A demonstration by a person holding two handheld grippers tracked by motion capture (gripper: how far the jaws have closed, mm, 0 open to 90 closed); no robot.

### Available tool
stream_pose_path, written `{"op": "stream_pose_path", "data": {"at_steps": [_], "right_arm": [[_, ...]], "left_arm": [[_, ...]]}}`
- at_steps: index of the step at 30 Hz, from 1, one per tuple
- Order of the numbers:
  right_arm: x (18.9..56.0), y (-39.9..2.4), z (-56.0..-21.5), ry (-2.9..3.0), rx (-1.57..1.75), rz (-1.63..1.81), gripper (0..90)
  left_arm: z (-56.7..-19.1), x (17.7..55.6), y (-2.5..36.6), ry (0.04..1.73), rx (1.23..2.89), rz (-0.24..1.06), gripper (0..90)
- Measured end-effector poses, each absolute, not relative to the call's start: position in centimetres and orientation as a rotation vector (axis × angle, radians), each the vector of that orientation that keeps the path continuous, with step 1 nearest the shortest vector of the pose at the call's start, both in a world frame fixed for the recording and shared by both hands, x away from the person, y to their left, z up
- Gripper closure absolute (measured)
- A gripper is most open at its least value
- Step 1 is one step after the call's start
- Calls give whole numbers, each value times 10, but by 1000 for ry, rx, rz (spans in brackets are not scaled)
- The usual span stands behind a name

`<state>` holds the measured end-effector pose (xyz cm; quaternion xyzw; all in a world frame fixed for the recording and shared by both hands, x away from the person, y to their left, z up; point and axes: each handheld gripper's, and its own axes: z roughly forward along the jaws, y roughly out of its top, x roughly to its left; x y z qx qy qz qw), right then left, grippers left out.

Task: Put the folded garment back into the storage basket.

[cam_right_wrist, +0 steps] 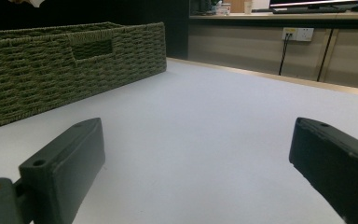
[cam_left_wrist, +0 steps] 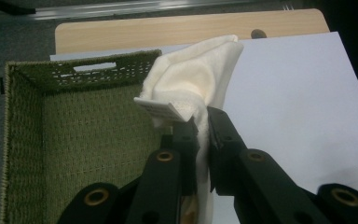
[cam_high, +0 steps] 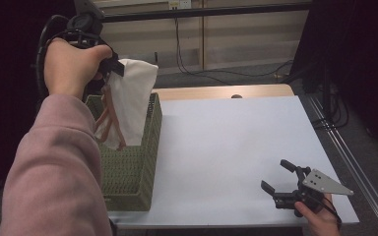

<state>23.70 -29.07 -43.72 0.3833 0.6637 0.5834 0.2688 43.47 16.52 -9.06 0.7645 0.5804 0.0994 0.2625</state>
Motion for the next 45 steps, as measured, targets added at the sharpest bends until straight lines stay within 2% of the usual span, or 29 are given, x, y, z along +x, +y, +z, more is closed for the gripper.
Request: {"op": "stream_pose_path", "data": {"at_steps": [45], "right_arm": [[237,-289,-437,1795,1024,1573,29]], "left_arm": [[-151,433,200,1646,2019,253,835]]}}
